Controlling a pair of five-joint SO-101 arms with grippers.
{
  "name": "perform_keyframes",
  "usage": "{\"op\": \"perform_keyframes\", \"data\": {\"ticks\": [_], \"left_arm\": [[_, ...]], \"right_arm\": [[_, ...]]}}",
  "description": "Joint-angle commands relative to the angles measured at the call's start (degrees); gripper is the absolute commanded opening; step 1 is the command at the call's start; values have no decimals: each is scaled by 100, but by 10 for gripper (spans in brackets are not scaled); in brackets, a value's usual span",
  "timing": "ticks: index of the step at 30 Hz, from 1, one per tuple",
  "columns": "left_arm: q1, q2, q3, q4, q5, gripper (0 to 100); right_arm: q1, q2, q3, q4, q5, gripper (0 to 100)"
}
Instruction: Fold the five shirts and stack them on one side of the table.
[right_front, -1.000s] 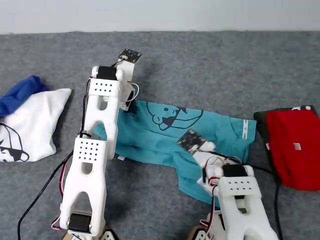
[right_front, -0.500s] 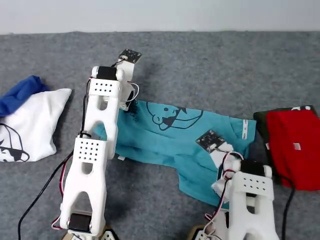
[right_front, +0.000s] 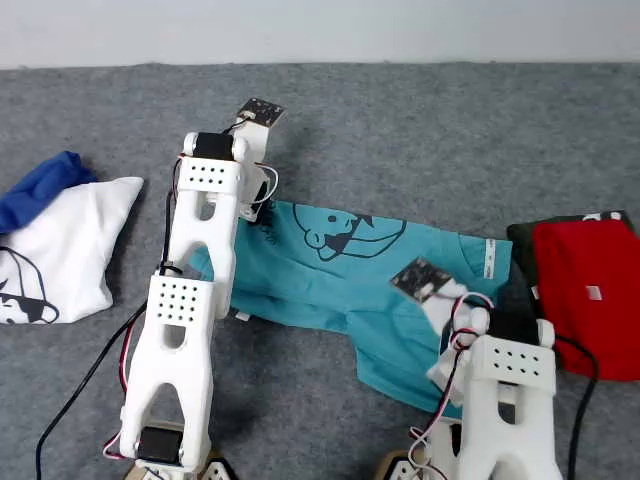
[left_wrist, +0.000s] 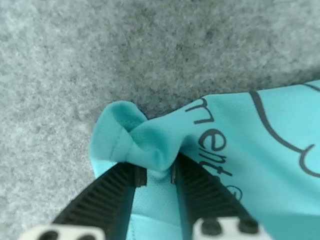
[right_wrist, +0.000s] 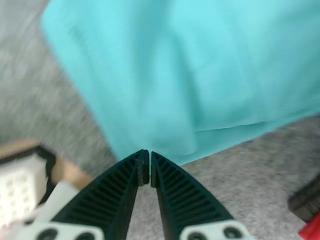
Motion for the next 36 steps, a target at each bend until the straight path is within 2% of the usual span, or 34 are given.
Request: {"op": "perform_keyframes", "data": {"ticks": [1,3,4,10,16,24,31,36], "left_arm": [[44,44,-31,79,53,97],[44,44,-31,79,53,97],[44,44,-31,79,53,97],[44,44,-31,79,53,97],[44,53,-31,79,53,97],[44,53,-31,79,53,97],[18,-132,-13,114,158,97],[79,-1275,875,123,422,97]], "right_arm": [[-374,22,9,-462,-404,165],[-585,22,149,-919,-607,232],[-699,22,176,-1191,-721,235],[-1429,189,466,-1947,-862,128],[-1147,743,1222,-2484,18,14],[-681,-31,1134,-1059,79,12],[-488,-1121,1160,-673,79,12],[84,-1156,1143,-637,79,31]]}}
